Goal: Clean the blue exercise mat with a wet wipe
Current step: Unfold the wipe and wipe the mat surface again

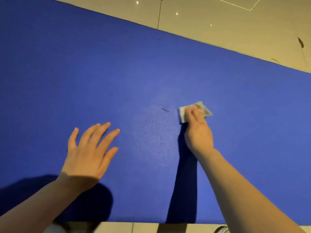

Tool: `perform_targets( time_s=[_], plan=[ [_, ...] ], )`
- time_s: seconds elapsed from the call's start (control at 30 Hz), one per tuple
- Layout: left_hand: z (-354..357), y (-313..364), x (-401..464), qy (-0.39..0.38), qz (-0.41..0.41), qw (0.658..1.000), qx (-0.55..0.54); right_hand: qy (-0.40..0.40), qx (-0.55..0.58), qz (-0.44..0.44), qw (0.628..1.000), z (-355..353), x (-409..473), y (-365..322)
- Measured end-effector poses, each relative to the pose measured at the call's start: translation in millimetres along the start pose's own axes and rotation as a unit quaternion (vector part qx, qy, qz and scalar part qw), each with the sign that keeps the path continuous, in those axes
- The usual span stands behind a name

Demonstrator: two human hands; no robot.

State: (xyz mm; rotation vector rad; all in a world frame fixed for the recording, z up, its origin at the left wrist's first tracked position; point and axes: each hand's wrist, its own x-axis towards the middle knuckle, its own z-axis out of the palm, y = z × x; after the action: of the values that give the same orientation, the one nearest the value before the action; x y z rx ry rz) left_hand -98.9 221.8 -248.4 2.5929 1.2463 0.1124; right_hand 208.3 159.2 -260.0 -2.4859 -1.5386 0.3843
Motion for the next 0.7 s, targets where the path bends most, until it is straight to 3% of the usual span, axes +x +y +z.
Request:
perform_targets(
  time_s=[0.13, 0.23, 0.3, 0.37, 0.53, 0.6, 0.7],
  plan=[
    [-0.8, 7.7, 55.7, 0.016, -0.072, 0.996, -0.043, -0.019, -0.018, -0.22, 0.975, 21.1, -6.8, -65.8],
    [-4.4, 10.9, 106.1, 0.031, -0.124, 0.99, -0.057, -0.035, -0.068, -0.266, 0.961, 13.0, 9.4, -66.6],
    [-0.7, 8.8, 133.6, 0.004, -0.18, 0.982, -0.064, -0.046, -0.095, -0.235, 0.966, 6.9, 23.1, -36.6],
    [10.4, 4.2, 144.4, -0.022, -0.202, 0.979, -0.024, -0.053, -0.086, -0.15, 0.984, -3.6, 38.2, 2.5],
    [29.7, 0.5, 142.3, 0.055, -0.184, 0.981, 0.028, -0.013, -0.001, 0.008, 1.0, -23.7, 59.4, 46.3],
    [32.1, 1.4, 143.6, 0.067, -0.189, 0.979, 0.033, 0.018, 0.036, 0.008, 0.999, -10.9, 59.5, 14.2],
    [35.8, 0.9, 146.2, 0.079, -0.192, 0.978, 0.036, 0.009, 0.074, -0.088, 0.993, 19.2, 57.6, -54.3]
  ],
)
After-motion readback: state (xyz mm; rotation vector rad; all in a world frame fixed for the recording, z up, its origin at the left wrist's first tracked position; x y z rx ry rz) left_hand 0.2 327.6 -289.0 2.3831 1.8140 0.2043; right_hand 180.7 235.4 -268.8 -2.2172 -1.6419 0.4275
